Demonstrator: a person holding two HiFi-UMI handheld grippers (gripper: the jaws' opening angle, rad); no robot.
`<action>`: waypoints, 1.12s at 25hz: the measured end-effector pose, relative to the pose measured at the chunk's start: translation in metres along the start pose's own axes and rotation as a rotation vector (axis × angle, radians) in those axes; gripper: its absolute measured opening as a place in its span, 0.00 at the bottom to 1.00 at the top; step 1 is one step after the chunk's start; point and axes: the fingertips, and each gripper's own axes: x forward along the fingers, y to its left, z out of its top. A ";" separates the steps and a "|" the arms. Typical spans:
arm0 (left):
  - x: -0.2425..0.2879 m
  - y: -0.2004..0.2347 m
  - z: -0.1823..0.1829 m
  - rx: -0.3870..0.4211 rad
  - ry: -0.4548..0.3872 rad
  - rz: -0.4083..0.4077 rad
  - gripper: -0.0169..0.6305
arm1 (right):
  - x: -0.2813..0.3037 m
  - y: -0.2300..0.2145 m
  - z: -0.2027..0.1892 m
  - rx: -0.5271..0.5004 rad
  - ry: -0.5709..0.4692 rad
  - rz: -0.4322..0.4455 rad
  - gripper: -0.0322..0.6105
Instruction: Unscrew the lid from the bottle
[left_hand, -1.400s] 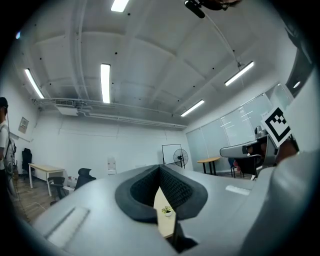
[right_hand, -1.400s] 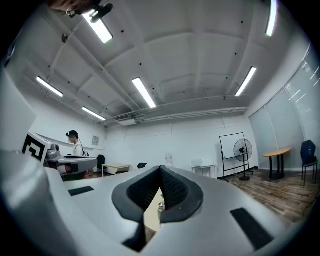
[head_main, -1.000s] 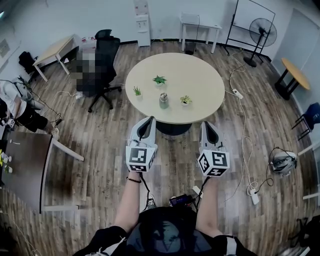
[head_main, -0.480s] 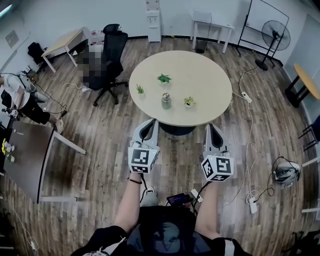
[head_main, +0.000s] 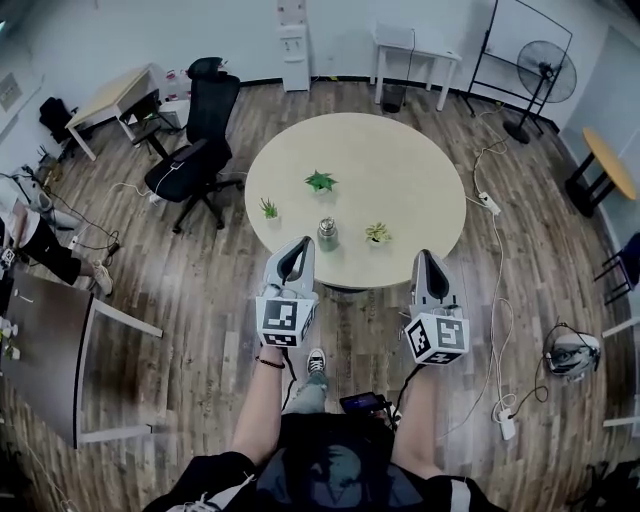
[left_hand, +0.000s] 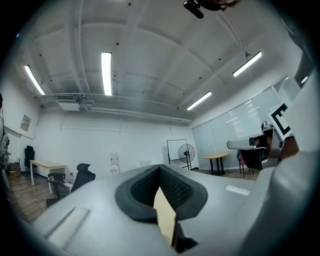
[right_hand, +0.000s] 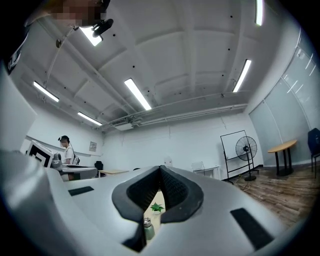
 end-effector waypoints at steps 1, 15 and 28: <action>0.016 0.011 -0.002 -0.006 -0.004 0.000 0.03 | 0.018 -0.002 -0.001 -0.005 0.002 -0.003 0.05; 0.143 0.137 -0.016 -0.043 -0.024 0.016 0.03 | 0.192 -0.006 -0.012 -0.042 0.039 -0.011 0.05; 0.179 0.139 -0.019 -0.041 -0.021 0.074 0.03 | 0.224 -0.037 -0.016 -0.056 0.071 0.000 0.05</action>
